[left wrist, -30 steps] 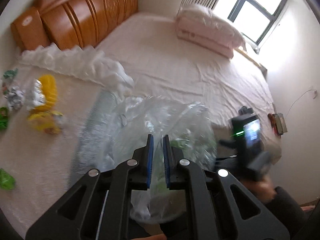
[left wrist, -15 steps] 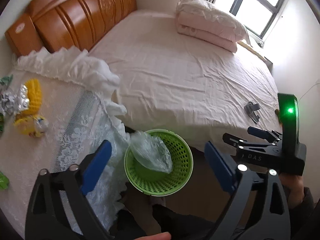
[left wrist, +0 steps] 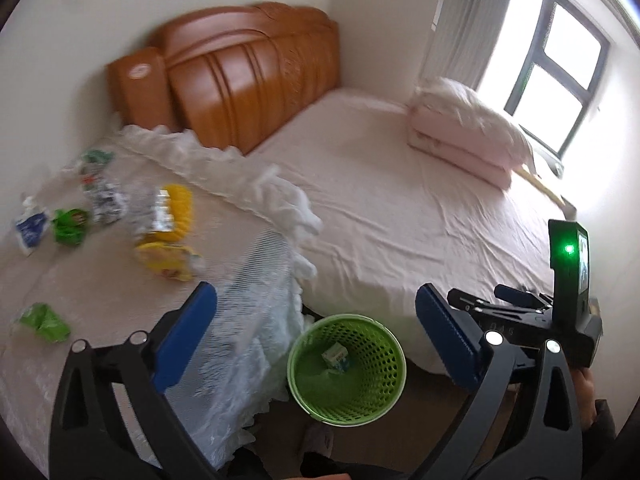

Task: Collect trash
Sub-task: 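Carry carton and bag to the green wastebasket and open both tools, then move the left tool over the large green snack bag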

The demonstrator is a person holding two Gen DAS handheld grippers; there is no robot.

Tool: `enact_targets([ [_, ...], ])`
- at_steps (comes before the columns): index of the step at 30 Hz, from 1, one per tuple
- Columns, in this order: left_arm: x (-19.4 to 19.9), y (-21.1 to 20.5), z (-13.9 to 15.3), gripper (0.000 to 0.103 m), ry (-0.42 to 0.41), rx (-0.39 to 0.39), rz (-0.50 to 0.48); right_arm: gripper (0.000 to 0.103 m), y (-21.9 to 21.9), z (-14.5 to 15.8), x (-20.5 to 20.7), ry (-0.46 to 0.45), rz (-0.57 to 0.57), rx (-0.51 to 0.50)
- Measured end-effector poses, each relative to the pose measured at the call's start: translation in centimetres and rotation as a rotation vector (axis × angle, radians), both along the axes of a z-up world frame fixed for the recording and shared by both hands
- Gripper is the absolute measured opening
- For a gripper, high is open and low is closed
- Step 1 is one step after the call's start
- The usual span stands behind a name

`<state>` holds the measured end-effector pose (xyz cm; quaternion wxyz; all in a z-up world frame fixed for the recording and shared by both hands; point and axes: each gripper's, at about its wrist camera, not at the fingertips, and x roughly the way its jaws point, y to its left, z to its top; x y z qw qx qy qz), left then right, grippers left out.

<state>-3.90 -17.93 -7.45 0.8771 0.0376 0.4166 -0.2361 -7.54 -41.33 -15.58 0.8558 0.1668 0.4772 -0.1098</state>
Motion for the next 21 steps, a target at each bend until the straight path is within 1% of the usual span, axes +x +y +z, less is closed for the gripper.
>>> enact_targets([
  [6,-0.9,4.1,1.0,0.095,-0.037,0.018,0.072,0.095,4.0,2.5,2.8,-0.067,0.098,-0.020],
  [10,-0.5,8.3,1.3,0.095,-0.042,0.015,0.193,0.096,8.0,3.6,4.8,-0.105,0.192,-0.014],
  [13,-0.2,12.2,1.4,0.095,-0.032,-0.001,0.299,0.096,11.5,3.9,6.5,-0.110,0.273,-0.009],
  [15,0.2,14.7,1.0,0.095,-0.017,-0.006,0.356,0.096,13.7,3.9,7.3,-0.110,0.325,-0.013],
  [18,1.1,18.6,-0.2,0.095,0.004,0.015,0.454,0.096,17.2,4.1,8.6,-0.110,0.396,-0.019],
  [21,2.6,22.7,-2.2,0.095,0.038,0.040,0.554,0.096,20.5,4.4,9.8,-0.116,0.448,-0.017],
])
